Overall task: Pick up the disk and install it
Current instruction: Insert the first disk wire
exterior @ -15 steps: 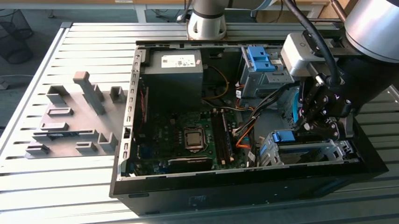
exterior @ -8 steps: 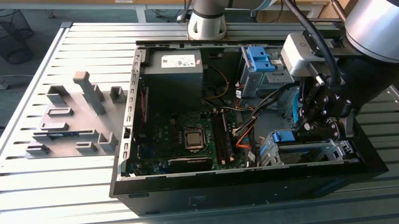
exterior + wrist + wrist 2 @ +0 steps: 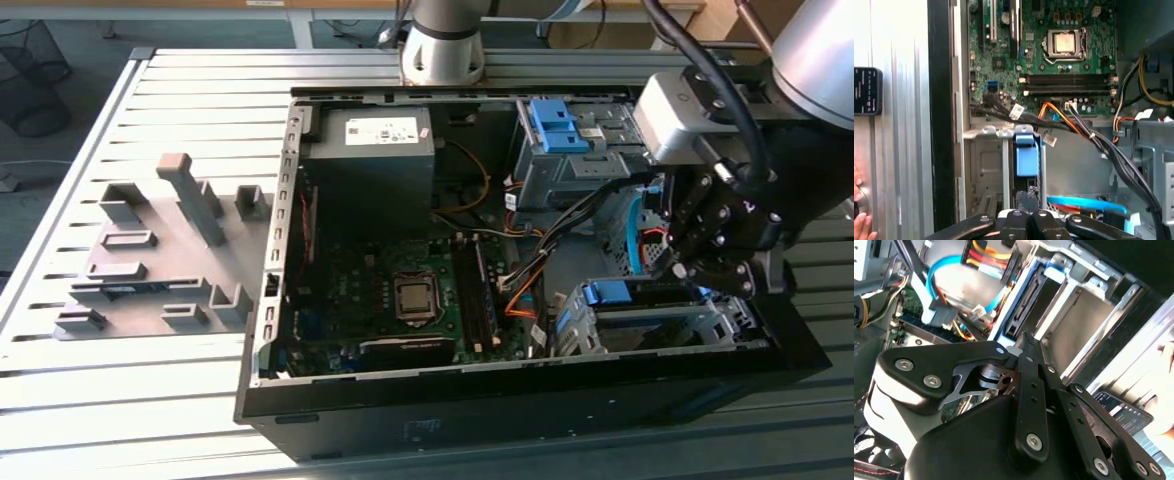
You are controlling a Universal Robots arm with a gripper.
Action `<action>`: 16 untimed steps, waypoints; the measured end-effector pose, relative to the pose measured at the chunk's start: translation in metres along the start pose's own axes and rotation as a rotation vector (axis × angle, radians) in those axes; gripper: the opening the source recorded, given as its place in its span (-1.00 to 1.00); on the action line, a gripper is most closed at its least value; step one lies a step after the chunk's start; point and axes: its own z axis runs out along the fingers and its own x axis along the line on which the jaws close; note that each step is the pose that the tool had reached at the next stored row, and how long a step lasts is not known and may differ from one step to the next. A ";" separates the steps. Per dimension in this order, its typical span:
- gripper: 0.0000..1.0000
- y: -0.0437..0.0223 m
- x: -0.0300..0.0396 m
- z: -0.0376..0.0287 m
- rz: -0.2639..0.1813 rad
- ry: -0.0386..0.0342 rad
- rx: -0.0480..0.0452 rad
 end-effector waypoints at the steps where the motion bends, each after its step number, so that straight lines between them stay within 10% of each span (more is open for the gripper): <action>1: -0.79 -0.0017 -0.0002 0.0002 0.000 0.0000 0.0000; 16: -0.79 -0.0136 -0.0243 0.0029 -0.005 0.0000 -0.0002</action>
